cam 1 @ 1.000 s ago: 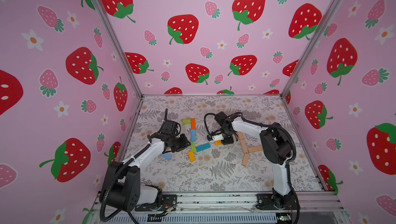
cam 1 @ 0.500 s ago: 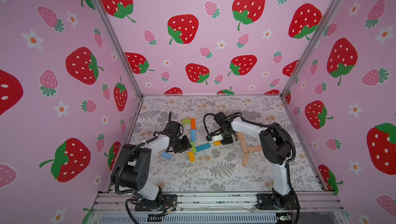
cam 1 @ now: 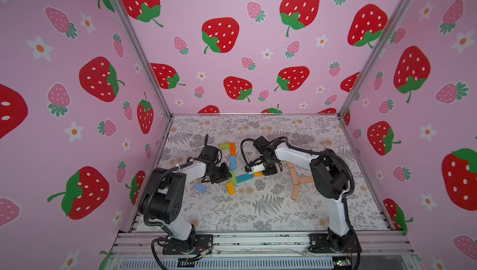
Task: Assemble a giraffe with building blocks
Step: Assemble the building block at the center of the board.
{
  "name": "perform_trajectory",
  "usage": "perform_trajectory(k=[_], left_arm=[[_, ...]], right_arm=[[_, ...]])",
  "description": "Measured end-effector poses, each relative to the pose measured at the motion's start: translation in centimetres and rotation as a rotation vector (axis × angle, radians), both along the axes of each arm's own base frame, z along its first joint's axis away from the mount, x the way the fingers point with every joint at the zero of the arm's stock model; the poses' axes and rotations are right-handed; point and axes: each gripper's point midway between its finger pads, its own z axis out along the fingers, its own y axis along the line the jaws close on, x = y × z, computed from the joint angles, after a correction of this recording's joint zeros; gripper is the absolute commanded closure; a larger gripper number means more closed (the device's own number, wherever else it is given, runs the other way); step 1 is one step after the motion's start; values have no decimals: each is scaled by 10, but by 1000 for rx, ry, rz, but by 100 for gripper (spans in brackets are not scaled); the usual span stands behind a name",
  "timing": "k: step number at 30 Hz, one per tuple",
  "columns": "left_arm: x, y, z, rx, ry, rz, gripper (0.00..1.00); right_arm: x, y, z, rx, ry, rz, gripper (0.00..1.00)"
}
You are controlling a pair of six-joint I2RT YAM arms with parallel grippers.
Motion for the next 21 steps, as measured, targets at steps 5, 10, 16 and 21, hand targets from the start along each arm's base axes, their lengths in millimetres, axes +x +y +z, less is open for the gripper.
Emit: perform_trajectory(k=[5, 10, 16, 21], left_arm=[[6, -4, 0, -10, -13, -9, 73], [8, -11, 1, -17, -20, -29, 73], [7, -14, 1, -16, -25, -46, 73], [6, -14, 1, -17, -26, -49, 72]], right_arm=[[-2, 2, 0, 0, 0, 5, 86], [-4, 4, 0, 0, 0, 10, 86], [-7, 6, 0, -2, -2, 14, 87], [-7, 6, -1, -6, -6, 10, 86]])
